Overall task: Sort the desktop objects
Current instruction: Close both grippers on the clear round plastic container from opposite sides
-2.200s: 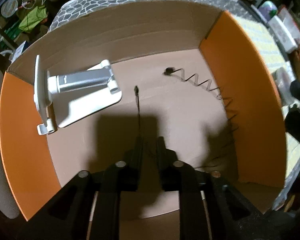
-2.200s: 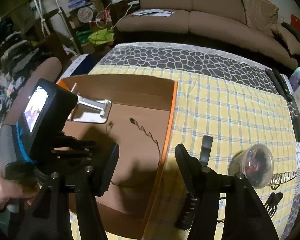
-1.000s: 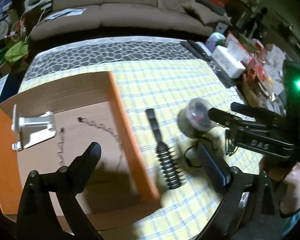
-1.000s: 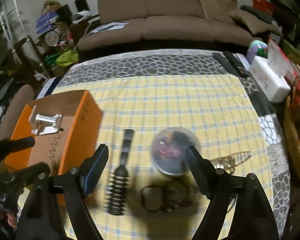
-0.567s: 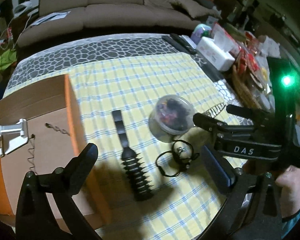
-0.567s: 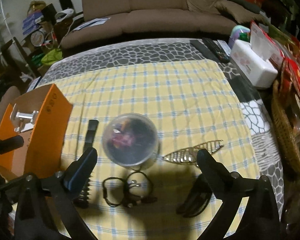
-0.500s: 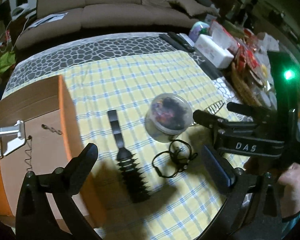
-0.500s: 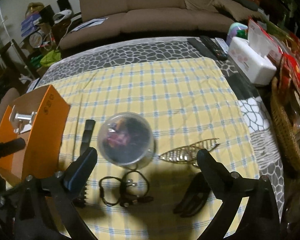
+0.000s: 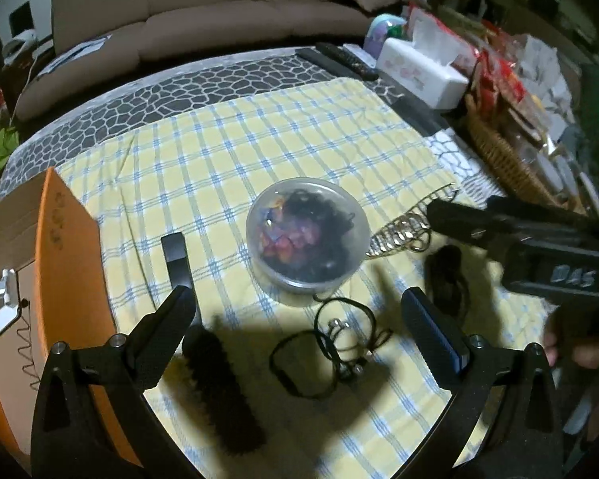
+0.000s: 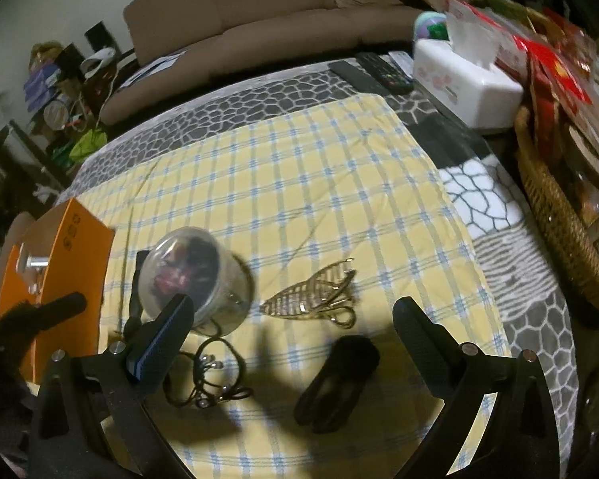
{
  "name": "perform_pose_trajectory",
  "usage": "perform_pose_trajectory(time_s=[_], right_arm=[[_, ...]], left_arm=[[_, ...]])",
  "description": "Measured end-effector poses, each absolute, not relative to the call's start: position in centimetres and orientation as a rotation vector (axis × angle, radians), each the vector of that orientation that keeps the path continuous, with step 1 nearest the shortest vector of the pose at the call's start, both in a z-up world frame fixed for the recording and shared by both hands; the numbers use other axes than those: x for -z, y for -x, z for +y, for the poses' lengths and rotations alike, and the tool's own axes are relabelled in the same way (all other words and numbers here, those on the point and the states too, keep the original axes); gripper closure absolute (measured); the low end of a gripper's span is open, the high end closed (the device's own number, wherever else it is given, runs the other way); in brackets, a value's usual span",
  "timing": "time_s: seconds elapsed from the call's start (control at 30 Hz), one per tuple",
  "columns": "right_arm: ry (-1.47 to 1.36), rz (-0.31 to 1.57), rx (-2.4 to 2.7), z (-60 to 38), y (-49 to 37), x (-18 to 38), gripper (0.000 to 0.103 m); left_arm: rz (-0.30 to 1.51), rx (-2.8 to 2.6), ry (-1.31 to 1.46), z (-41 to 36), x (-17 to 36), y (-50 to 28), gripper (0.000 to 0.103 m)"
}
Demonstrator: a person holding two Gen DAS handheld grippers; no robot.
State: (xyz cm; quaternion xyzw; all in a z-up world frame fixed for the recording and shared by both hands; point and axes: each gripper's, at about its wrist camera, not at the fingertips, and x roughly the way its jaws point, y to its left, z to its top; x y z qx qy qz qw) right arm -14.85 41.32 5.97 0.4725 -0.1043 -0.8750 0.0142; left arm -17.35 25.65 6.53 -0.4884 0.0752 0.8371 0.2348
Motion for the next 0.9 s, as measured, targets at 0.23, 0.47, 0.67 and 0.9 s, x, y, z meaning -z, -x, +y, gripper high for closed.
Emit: perform_pose_trajectory(time_s=[0.23,0.47,0.67,0.9], right_arm=[[-1.452,-0.43,2.74,43.2,14.9,-5.7,0.002],[-1.45,-0.461,2.744,43.6,15.1,-5.4,0.002],[-1.455,-0.437,2.738,43.2,15.2,-5.0,0.002],[-1.353,-0.503,2.762,43.2,15.1,-6.0,0.002]], left_arm=[[0.238,-2.322,1.357,26.8,-4.5,19.1,0.0],[0.277,-2.313,1.377,28.4,-2.9,20.6,0.0],[0.271,-2.302,1.386,29.1,-2.2,21.3,0.0],[0.186,-2.276,1.374,28.5,-2.0,21.5,0.003]])
